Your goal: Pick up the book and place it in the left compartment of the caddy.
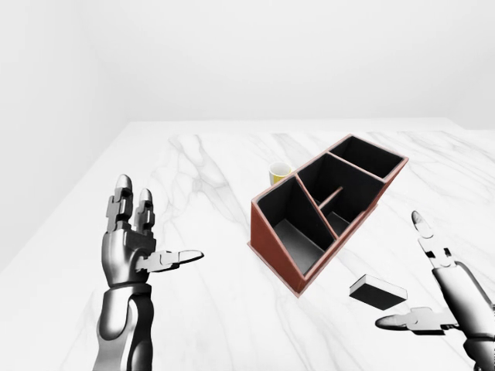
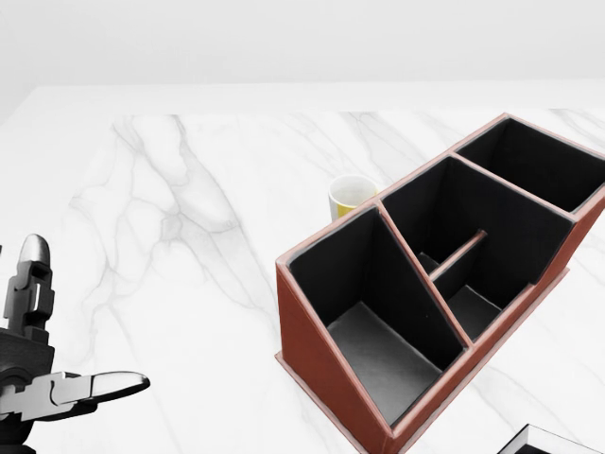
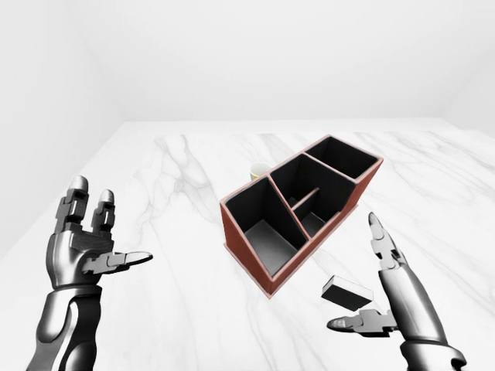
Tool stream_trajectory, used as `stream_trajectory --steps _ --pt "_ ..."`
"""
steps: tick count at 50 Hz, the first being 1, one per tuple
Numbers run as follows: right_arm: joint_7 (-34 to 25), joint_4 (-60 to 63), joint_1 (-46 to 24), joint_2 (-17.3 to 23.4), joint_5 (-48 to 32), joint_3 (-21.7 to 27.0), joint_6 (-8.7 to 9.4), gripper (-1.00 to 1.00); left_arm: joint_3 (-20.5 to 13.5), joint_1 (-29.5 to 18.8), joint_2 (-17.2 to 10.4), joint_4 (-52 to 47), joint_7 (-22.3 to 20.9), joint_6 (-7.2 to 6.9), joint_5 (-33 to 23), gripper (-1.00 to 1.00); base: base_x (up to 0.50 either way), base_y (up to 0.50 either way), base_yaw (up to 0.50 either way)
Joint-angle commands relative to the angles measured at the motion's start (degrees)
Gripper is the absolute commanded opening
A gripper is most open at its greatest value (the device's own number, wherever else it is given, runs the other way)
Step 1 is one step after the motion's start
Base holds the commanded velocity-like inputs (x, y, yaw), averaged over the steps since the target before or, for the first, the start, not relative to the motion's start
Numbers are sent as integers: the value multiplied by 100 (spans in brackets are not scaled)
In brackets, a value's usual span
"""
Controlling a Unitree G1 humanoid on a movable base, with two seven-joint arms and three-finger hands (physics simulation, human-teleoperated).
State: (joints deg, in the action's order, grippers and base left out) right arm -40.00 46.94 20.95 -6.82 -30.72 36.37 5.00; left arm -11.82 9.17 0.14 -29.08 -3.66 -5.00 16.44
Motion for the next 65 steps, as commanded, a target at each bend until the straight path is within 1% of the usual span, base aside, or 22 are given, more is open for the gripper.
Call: stream_trajectory --steps 1,12,18,33,38,44,48,50,58,65 --pt "0 -464 -160 271 -229 -240 0 100 11 12 0 -19 9 0 -6 100 0 0 0" --pt "0 -644 -185 460 -276 -275 0 100 -13 -17 -13 -17 22 0 19 100 0 0 0" --pt "0 -696 -212 543 -346 -237 0 100 34 -21 0 43 25 0 -38 100 0 0 0" --pt "0 -816 -234 601 -580 -230 0 100 -1 -34 -14 33 34 0 -12 100 0 0 0" --pt "0 -968 -268 682 -560 -136 0 100 51 -14 3 56 27 0 -55 100 0 0 0" --pt "0 -1149 -298 758 -578 -49 0 100 40 -55 -12 123 36 0 -48 100 0 0 0" --pt "0 -1351 -321 801 -620 -66 0 100 52 -33 -11 83 45 0 -55 100 0 0 0" --pt "0 -1483 -252 790 -686 -97 0 100 49 -37 -12 108 41 0 -60 100 0 0 0" --pt "0 -1769 -185 823 -645 102 0 100 65 5 0 57 36 0 -65 100 0 0 0" --pt "0 -1841 -181 808 -783 89 0 100 84 -33 -2 143 40 0 -88 100 0 0 0"
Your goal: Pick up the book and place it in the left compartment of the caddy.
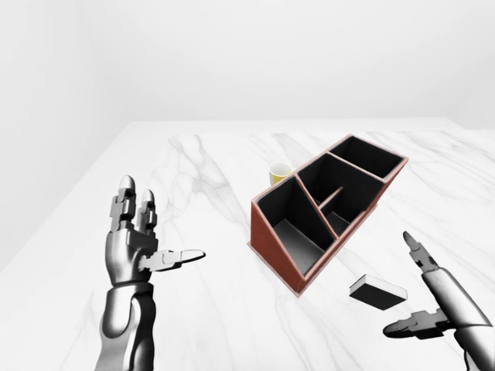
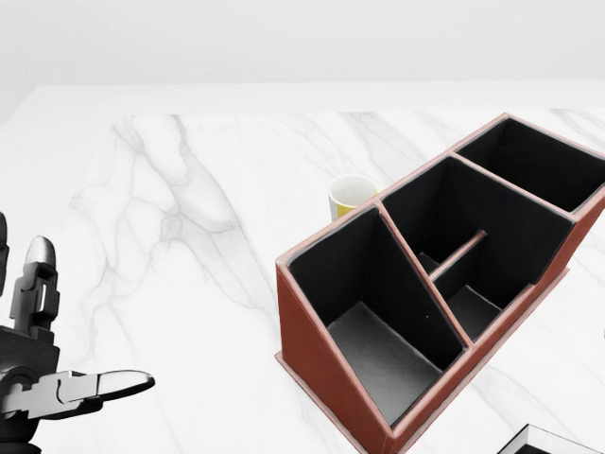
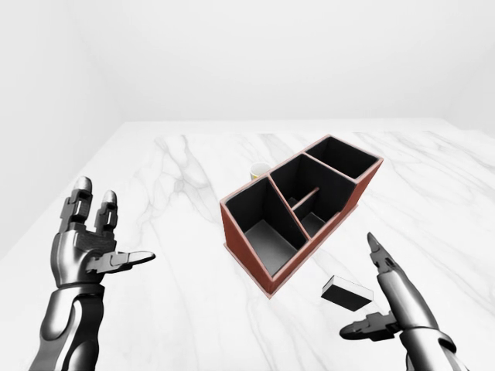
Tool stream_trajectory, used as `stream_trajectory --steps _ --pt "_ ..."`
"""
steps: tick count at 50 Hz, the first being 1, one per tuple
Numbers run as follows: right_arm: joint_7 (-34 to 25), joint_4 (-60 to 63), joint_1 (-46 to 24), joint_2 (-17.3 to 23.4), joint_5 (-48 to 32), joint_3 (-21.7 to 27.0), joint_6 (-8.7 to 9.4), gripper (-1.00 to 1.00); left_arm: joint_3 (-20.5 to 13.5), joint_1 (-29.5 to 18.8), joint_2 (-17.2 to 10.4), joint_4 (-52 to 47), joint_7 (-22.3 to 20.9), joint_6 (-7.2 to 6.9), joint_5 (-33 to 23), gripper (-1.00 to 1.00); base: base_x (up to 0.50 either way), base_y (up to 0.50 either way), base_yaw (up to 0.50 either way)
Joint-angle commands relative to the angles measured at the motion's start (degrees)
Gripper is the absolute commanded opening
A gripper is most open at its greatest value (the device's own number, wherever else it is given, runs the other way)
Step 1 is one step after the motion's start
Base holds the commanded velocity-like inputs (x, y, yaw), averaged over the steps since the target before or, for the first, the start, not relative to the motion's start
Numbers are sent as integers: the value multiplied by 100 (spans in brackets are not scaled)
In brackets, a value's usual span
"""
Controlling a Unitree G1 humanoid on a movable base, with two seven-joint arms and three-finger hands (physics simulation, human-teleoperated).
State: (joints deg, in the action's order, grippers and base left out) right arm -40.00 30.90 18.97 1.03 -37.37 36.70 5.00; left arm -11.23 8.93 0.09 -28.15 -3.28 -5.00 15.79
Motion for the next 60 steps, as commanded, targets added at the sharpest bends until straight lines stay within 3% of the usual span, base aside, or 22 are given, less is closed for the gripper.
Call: stream_trajectory --steps 1,28,60 --pt "0 -263 -2 34 -167 24 0 100 30 -2 4 44 6 0 -29 100 0 0 0" --pt "0 -272 -307 418 -785 -443 0 100 71 -46 -11 146 31 0 -57 100 0 0 0" --pt "0 -434 -483 732 -1736 -335 0 100 29 -54 -17 120 36 0 -61 100 0 0 0"
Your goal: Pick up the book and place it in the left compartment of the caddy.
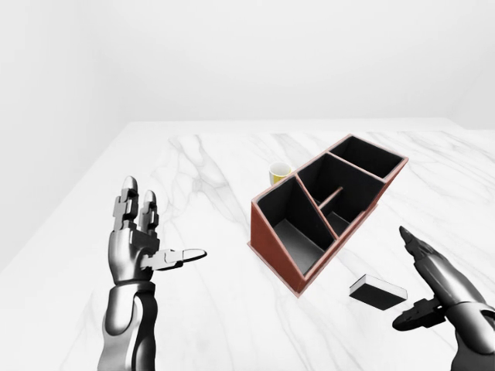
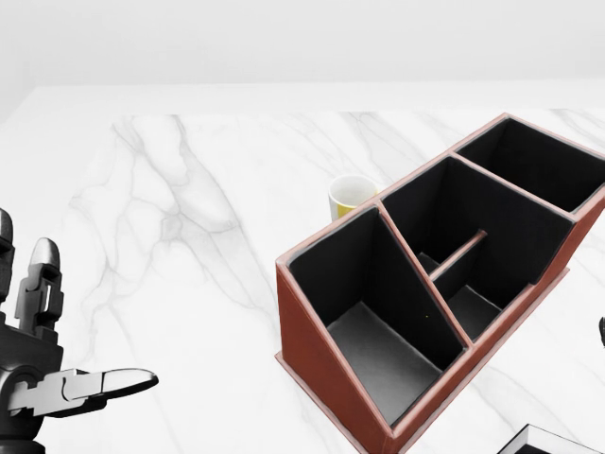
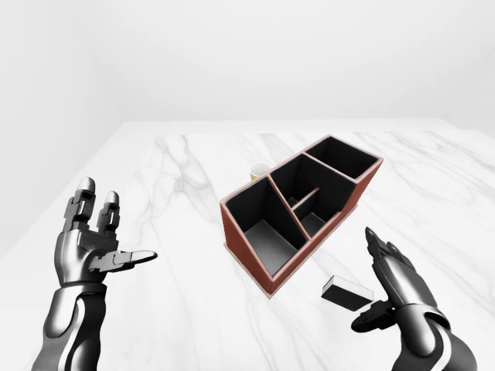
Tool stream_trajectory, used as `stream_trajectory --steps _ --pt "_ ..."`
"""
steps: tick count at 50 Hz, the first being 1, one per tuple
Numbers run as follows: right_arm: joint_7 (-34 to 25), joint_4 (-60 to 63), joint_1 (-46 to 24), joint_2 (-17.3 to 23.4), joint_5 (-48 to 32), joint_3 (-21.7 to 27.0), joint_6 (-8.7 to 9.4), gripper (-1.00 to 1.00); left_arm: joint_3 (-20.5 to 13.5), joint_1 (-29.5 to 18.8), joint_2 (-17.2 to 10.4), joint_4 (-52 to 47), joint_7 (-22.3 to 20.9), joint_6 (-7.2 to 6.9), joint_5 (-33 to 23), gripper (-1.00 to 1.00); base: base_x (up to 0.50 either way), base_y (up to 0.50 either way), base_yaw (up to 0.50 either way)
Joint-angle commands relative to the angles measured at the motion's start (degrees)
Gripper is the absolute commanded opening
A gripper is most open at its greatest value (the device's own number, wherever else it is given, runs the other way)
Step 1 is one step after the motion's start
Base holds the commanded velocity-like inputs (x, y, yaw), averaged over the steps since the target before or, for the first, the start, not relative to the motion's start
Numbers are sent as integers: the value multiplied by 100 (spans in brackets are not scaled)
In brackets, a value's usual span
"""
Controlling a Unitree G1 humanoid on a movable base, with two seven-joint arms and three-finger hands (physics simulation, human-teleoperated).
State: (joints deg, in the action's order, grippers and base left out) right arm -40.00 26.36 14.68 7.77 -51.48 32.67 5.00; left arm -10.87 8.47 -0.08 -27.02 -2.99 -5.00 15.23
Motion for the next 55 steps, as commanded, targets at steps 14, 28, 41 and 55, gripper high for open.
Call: stream_trajectory --steps 14,28,41,55 --pt "0 -273 -61 90 -579 -4 0 100 17 38 14 -21 -2 0 -8 100 0 0 0" --pt "0 -583 -131 187 -829 -255 0 100 18 25 12 1 0 0 -8 100 0 0 0" --pt "0 -665 -215 295 -975 -310 0 100 37 39 19 -17 6 0 -23 100 0 0 0" --pt "0 -924 -324 424 -1042 -274 0 100 82 25 20 19 17 0 -58 100 0 0 0"
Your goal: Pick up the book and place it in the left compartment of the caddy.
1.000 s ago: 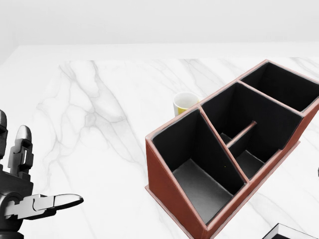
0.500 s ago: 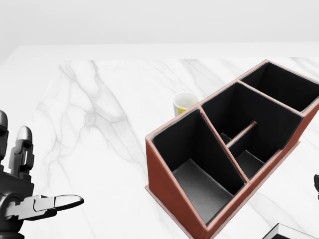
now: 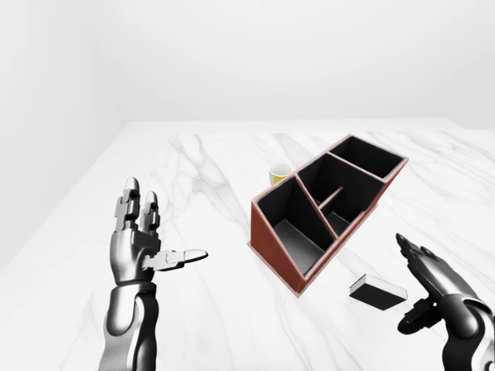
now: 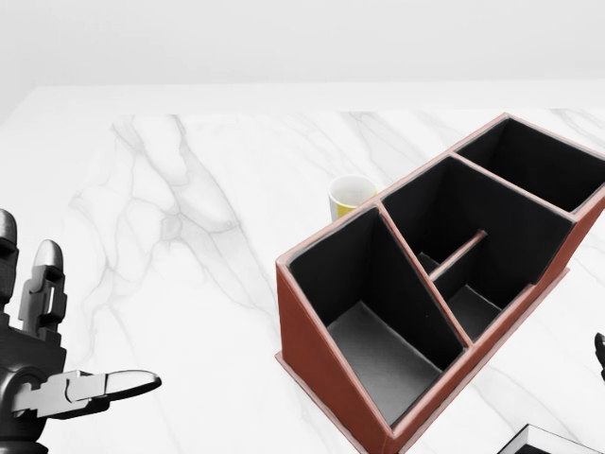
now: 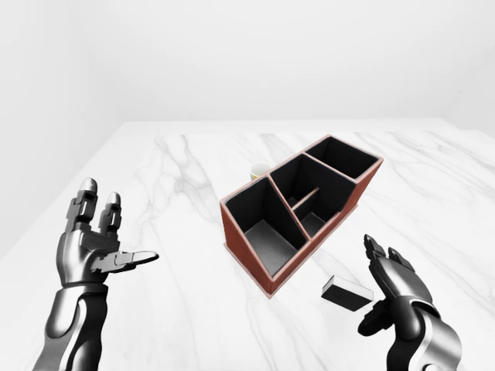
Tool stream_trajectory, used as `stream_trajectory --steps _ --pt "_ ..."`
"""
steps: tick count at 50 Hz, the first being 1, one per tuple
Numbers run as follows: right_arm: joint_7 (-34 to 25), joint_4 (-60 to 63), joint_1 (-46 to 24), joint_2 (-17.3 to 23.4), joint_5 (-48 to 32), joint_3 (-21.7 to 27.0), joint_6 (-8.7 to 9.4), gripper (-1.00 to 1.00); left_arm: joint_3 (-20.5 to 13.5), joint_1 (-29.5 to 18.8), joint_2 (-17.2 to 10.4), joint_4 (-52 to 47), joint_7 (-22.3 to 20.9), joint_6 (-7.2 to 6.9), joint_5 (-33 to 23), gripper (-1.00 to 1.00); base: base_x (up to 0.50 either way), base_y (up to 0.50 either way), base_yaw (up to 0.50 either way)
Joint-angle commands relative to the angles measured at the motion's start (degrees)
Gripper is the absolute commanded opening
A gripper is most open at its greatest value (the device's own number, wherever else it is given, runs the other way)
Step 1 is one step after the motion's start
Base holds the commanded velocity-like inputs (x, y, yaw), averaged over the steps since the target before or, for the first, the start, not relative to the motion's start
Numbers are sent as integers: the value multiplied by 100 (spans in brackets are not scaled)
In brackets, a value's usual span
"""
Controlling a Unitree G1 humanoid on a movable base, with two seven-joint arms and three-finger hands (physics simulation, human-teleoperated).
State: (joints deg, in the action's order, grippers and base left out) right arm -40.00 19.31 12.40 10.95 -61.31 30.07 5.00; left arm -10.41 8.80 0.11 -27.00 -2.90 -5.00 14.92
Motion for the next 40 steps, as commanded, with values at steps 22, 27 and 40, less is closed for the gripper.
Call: stream_trajectory --steps 22,27,40 --pt "0 -1048 -468 478 -85 -398 0 100 94 -22 1 108 35 0 -78 100 0 0 0" --pt "0 -1100 -535 511 -121 -507 0 100 77 -19 -5 109 28 0 -59 100 0 0 0" --pt "0 -988 -611 545 -231 -639 0 100 63 -15 -4 116 17 0 -47 100 0 0 0"
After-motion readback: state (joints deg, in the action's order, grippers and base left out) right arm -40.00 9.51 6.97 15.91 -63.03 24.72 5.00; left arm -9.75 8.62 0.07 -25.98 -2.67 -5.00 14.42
